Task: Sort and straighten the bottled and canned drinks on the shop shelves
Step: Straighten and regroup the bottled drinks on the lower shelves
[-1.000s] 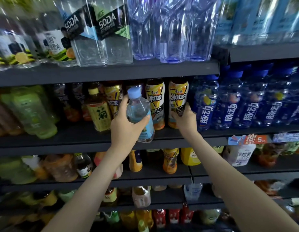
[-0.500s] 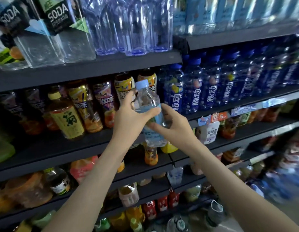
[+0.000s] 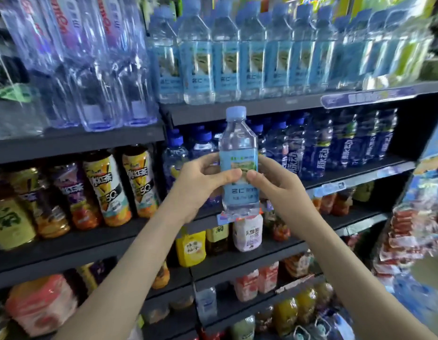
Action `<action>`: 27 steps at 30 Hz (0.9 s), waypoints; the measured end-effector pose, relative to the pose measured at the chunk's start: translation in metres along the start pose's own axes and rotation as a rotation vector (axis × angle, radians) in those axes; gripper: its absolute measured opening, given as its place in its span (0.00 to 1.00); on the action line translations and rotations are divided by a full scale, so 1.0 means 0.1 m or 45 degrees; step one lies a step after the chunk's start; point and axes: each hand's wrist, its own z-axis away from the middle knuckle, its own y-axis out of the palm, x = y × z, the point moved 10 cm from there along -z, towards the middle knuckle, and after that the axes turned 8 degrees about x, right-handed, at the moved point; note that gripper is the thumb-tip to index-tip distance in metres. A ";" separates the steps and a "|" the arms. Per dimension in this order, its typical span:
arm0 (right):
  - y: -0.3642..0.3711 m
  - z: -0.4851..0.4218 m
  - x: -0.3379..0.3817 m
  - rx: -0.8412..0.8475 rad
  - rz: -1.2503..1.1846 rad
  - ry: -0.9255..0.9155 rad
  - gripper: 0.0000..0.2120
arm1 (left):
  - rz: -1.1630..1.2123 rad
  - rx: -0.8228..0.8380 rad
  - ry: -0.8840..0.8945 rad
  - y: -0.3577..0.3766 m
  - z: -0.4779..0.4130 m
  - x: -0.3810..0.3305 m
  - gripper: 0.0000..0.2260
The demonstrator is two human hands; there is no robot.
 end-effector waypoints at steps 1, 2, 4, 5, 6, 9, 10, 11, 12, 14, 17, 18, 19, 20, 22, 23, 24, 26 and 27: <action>-0.22 0.02 0.02 -0.068 0.055 -0.015 0.11 | -0.003 -0.031 0.024 0.15 -0.09 -0.04 0.10; -0.43 0.04 0.04 -0.125 0.092 -0.025 0.10 | -0.005 -0.055 0.045 0.30 -0.18 -0.08 0.11; -0.79 0.07 0.07 -0.177 0.171 -0.047 0.07 | -0.028 -0.099 0.073 0.58 -0.33 -0.12 0.13; -0.92 0.07 0.09 -0.180 0.219 -0.063 0.05 | -0.053 -0.122 0.091 0.68 -0.39 -0.15 0.14; -1.03 0.06 0.12 -0.172 0.246 -0.082 0.05 | -0.075 -0.153 0.113 0.76 -0.43 -0.20 0.15; -1.18 -0.02 0.13 -0.099 0.244 -0.101 0.10 | -0.117 -0.312 0.191 0.78 -0.46 -0.38 0.14; -1.18 -0.05 0.14 -0.068 0.270 -0.099 0.14 | -0.128 -0.368 0.211 0.73 -0.45 -0.46 0.14; -1.16 -0.10 0.17 -0.039 0.308 -0.111 0.19 | -0.163 -0.416 0.238 0.66 -0.44 -0.56 0.14; -1.13 -0.16 0.22 -0.011 0.336 -0.140 0.23 | -0.222 -0.462 0.267 0.58 -0.43 -0.67 0.13; -1.03 -0.31 0.37 0.030 0.358 -0.219 0.27 | -0.351 -0.572 0.338 0.39 -0.40 -0.92 0.13; -0.84 -0.56 0.61 0.050 0.395 -0.345 0.27 | -0.515 -0.751 0.441 0.05 -0.30 -1.24 0.15; -0.78 -0.64 0.66 0.042 0.401 -0.381 0.26 | -0.571 -0.803 0.461 -0.07 -0.26 -1.32 0.16; -0.74 -0.72 0.70 0.031 0.408 -0.413 0.26 | -0.628 -0.858 0.475 -0.19 -0.21 -1.39 0.16; -0.69 -0.79 0.73 0.020 0.423 -0.438 0.26 | -0.698 -0.919 0.477 -0.32 -0.17 -1.45 0.17; -0.61 -0.96 0.77 -0.013 0.461 -0.470 0.24 | -0.844 -1.019 0.446 -0.54 -0.12 -1.53 0.18; -0.58 -1.05 0.79 -0.037 0.475 -0.479 0.24 | -0.901 -1.058 0.416 -0.64 -0.12 -1.54 0.19; -0.55 -1.13 0.81 -0.064 0.482 -0.485 0.23 | -0.946 -1.090 0.377 -0.74 -0.14 -1.54 0.21; -0.48 -1.29 0.82 -0.115 0.502 -0.488 0.22 | -1.014 -1.115 0.308 -0.88 -0.22 -1.51 0.24; -0.44 -1.36 0.81 -0.129 0.517 -0.488 0.22 | -1.032 -1.108 0.292 -0.92 -0.28 -1.49 0.24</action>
